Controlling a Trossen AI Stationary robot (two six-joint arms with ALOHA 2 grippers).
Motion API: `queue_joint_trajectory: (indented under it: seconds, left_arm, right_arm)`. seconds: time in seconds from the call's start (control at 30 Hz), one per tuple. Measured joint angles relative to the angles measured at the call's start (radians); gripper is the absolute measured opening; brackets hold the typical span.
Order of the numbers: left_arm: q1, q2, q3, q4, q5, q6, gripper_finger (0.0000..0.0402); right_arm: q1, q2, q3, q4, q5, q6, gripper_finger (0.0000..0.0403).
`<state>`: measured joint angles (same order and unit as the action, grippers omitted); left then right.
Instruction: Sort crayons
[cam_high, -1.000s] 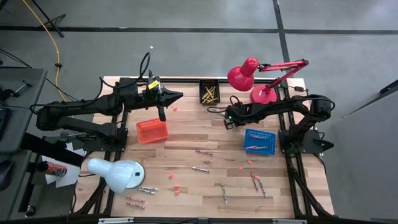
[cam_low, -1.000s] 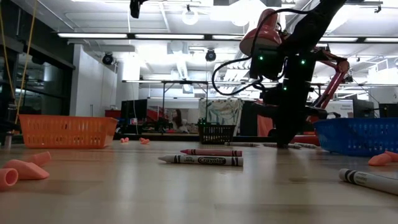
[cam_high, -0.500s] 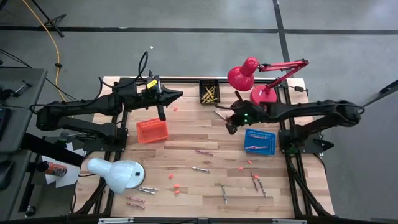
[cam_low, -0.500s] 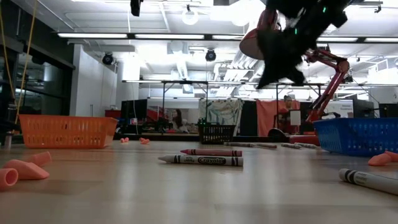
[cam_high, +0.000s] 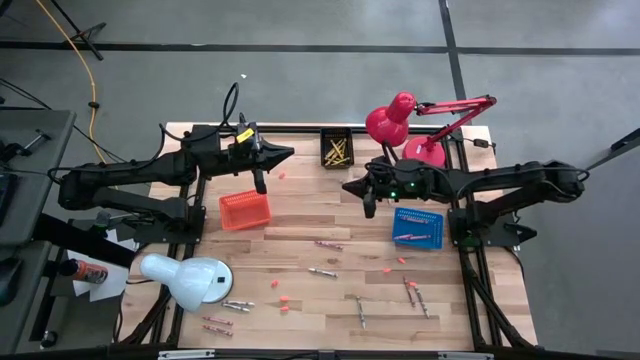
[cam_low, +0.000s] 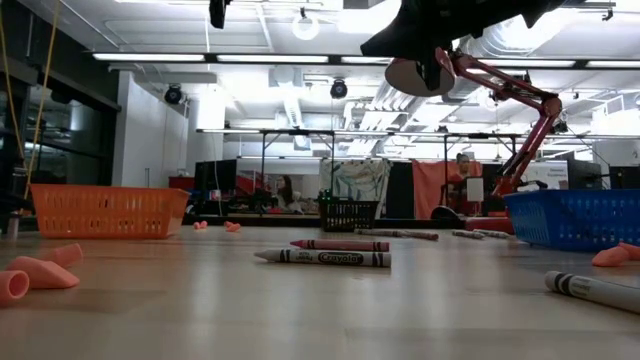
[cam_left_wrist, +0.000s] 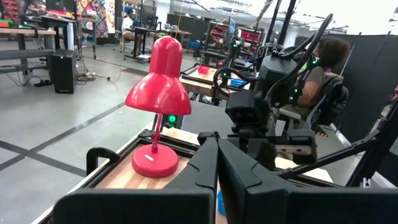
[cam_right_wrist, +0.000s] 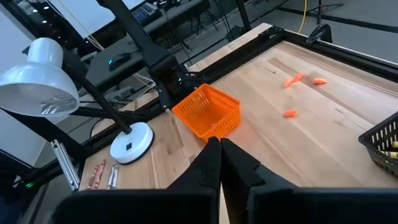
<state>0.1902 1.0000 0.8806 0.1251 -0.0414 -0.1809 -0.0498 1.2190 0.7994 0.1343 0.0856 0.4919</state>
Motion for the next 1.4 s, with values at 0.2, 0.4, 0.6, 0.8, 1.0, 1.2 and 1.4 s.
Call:
queue_joint_trajectory:
  seconds: [0.2, 0.4, 0.6, 0.8, 1.0, 1.2, 1.4]
  left_arm:
    - [0.000, 0.000, 0.000, -0.001, 0.000, 0.000, 0.0000]
    - [0.000, 0.000, 0.000, -0.001, 0.000, 0.000, 0.0000]
    - [0.000, 0.000, 0.000, -0.001, 0.000, 0.000, 0.0000]
    - [0.000, 0.000, 0.000, -0.001, 0.000, 0.000, 0.0000]
    - [0.000, 0.000, 0.000, -0.002, -0.018, 0.000, 0.0000]
    - [0.000, 0.000, 0.000, -0.001, -0.027, 0.000, 0.0000]
    - [0.000, 0.000, 0.000, -0.001, -0.027, 0.000, 0.0000]
  right_arm:
    - [0.000, 0.000, 0.000, -0.001, -0.013, 0.000, 0.0000]
    - [0.000, 0.000, 0.000, -0.004, -0.061, -0.003, 0.0000]
    - [0.009, 0.000, 0.000, -0.105, -0.072, -0.006, 0.0000]
    - [0.054, 0.018, 0.000, -0.284, 0.001, -0.017, 0.0000]
    - [0.043, 0.107, 0.000, -0.356, 0.067, 0.126, 0.0000]
    - [0.001, 0.227, 0.000, -0.393, 0.077, 0.163, 0.0035]
    - [-0.024, 0.314, 0.000, -0.480, 0.114, 0.200, 0.0129]
